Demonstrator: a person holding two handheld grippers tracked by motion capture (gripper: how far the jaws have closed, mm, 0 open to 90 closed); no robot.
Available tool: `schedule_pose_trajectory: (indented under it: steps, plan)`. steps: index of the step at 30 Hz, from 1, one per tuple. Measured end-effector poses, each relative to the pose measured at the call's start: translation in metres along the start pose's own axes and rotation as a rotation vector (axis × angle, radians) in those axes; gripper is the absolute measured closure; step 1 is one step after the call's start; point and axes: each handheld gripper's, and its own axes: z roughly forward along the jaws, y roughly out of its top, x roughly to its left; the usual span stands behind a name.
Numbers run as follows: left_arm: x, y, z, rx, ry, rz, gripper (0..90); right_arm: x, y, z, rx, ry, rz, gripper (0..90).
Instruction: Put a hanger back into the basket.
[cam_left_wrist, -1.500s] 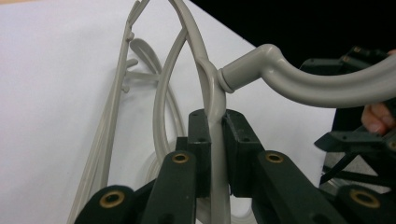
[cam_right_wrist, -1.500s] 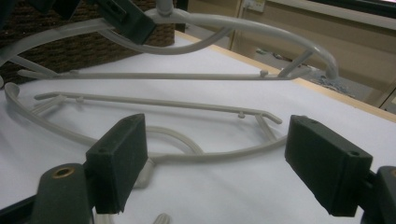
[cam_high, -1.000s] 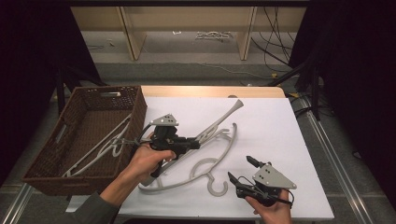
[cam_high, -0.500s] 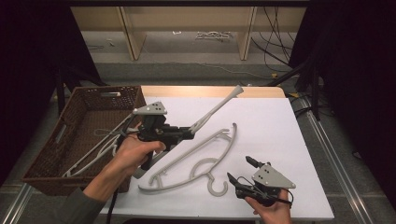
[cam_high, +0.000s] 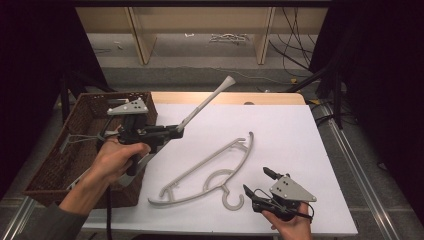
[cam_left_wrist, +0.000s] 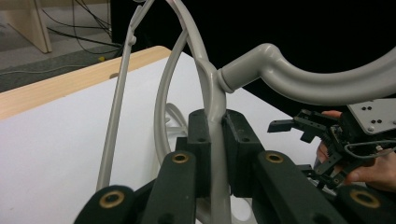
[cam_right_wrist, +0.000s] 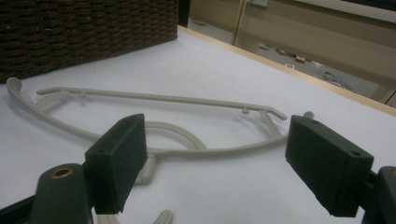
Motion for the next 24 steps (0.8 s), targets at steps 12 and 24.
schedule_pose_trajectory:
  steps: [12,24]
  plan:
    - [0.039,-0.01,-0.028,-0.037,0.089,-0.008,81.6,-0.001,0.0,0.001,-0.004,-0.007,-0.01,21.7]
    - [0.071,-0.028,-0.049,-0.033,0.162,-0.042,81.7,0.0,0.0,0.001,-0.003,-0.007,-0.011,21.9]
